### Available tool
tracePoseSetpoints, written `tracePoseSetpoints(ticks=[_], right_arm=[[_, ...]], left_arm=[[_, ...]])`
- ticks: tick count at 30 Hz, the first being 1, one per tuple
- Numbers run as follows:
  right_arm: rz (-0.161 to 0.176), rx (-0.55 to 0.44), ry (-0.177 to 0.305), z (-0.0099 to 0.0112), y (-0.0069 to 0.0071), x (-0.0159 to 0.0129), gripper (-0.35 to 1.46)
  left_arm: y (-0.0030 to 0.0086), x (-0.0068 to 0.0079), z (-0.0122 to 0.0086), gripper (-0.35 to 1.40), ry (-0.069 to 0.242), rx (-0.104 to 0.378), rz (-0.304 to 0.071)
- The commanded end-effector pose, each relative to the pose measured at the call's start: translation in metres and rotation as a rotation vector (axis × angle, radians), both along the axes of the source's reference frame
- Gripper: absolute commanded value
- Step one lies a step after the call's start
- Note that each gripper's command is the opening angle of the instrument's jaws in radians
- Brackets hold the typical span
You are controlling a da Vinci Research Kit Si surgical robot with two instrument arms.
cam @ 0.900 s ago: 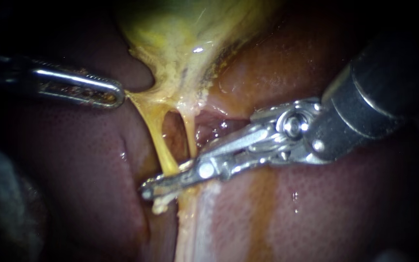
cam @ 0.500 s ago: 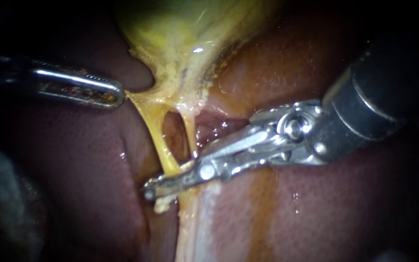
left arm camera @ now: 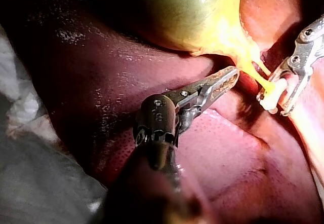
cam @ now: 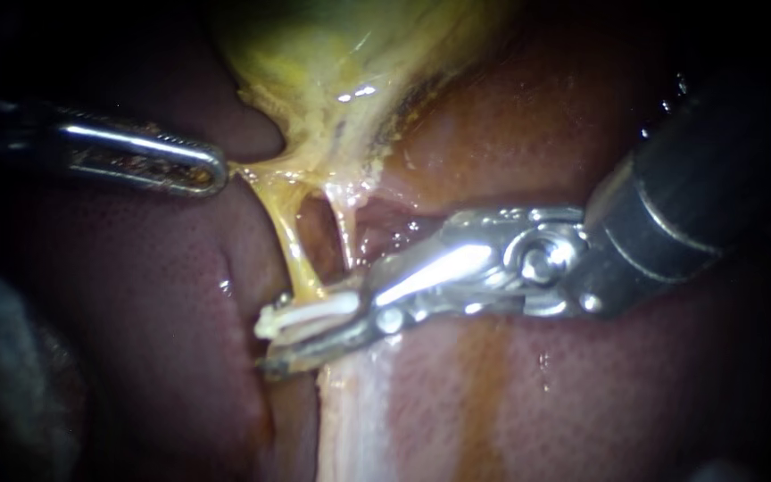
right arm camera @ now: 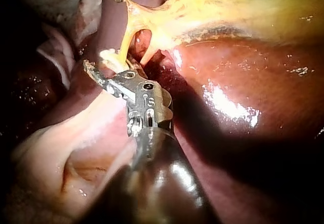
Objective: Going back second clip left tube
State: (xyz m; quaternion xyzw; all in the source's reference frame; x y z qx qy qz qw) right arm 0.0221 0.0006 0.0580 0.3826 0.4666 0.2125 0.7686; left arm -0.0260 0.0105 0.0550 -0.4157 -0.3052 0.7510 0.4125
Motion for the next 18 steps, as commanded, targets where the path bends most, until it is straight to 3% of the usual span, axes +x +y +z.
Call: tracePoseSetpoints(ticks=[1, 10, 15, 18], right_arm=[[0.006, -0.014, -0.001, 0.0002, 0.0002, 0.0000, 0.49], [0.029, -0.157, 0.008, 0.0011, 0.0015, -0.0016, 0.49], [-0.006, -0.261, 0.041, -0.0002, 0.0004, -0.0040, 0.50], [-0.010, -0.312, 0.048, -0.0014, -0.0006, -0.0059, 0.50]], left_arm=[[0.0000, 0.0000, 0.0000, -0.35, 0.001, 0.000, 0.000], [-0.0001, -0.0001, -0.0001, -0.35, 0.001, -0.001, 0.000], [-0.0002, -0.0001, -0.0002, -0.35, 0.001, -0.001, 0.000], [-0.0002, 0.0000, -0.0002, -0.35, 0.001, -0.001, 0.000]])
